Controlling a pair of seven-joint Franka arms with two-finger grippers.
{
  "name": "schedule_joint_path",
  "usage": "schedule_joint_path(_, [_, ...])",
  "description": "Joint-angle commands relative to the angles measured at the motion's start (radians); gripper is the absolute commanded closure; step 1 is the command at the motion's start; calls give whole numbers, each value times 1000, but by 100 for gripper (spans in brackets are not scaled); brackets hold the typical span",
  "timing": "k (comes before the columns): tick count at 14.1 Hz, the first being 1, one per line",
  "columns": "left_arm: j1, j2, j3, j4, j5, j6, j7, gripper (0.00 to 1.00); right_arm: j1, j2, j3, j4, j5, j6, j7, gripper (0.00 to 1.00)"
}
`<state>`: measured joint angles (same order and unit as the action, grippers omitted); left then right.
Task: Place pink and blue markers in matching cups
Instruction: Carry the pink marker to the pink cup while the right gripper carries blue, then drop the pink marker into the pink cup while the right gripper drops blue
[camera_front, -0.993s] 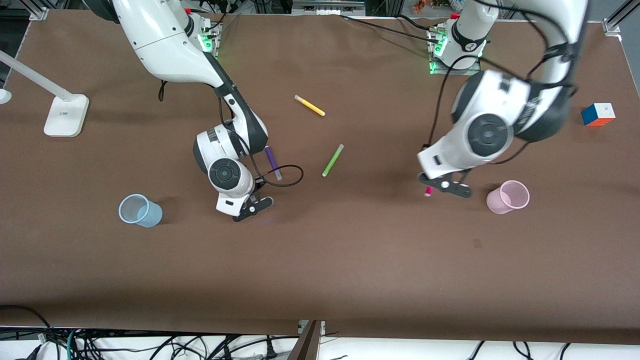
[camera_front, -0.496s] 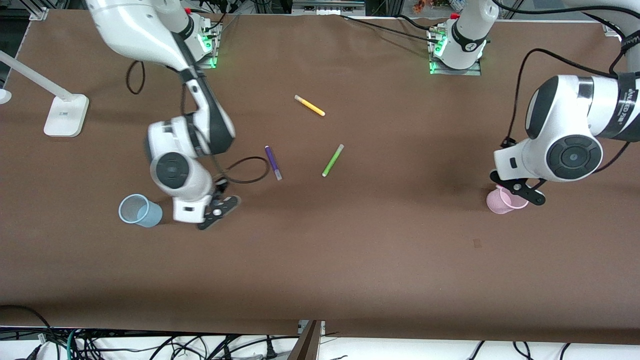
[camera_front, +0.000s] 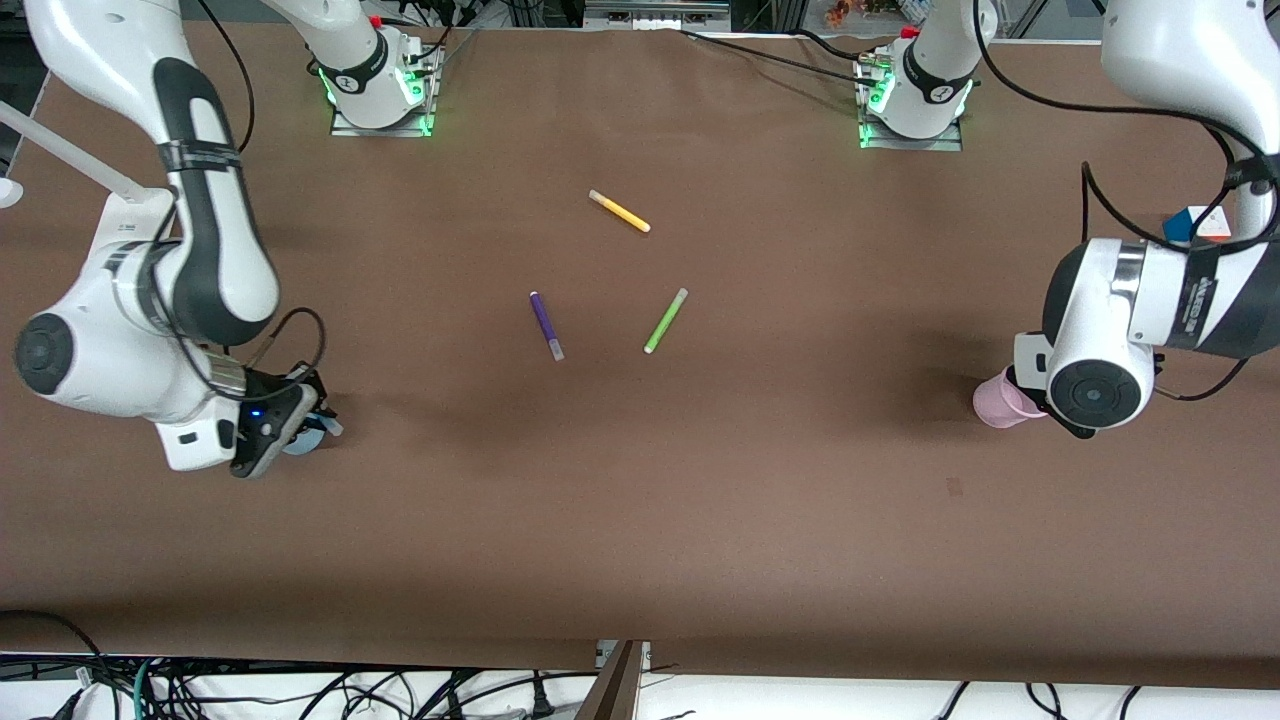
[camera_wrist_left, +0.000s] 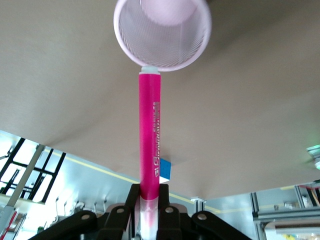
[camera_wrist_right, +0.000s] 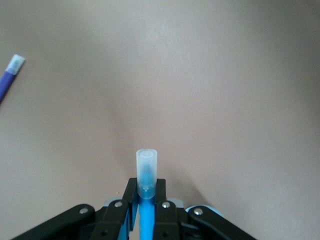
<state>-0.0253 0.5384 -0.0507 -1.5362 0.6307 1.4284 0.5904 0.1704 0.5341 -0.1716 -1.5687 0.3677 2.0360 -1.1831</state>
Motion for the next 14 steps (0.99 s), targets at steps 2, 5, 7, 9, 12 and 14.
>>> schedule_joint_path(2, [-4,84,-11,30,67,-19,2,100,-78,-6,18,36,103,-85,-188,100])
schedule_joint_path(5, [-8,113,-11,44,70,-17,-6,100,-104,-3,20,42,189,-96,-283,100])
schedule_joint_path(7, [-15,123,-11,54,66,-17,2,100,-118,4,20,42,224,-97,-335,100])
schedule_joint_path(9, [-16,152,-11,100,79,-19,5,100,-146,24,20,39,269,-100,-410,100])
schedule_joint_path(12, [-25,179,-12,105,124,-19,3,100,-184,47,20,39,324,-137,-515,100])
schedule_joint_path(14, [-25,184,-12,105,121,-19,3,92,-201,55,20,38,329,-142,-559,100])
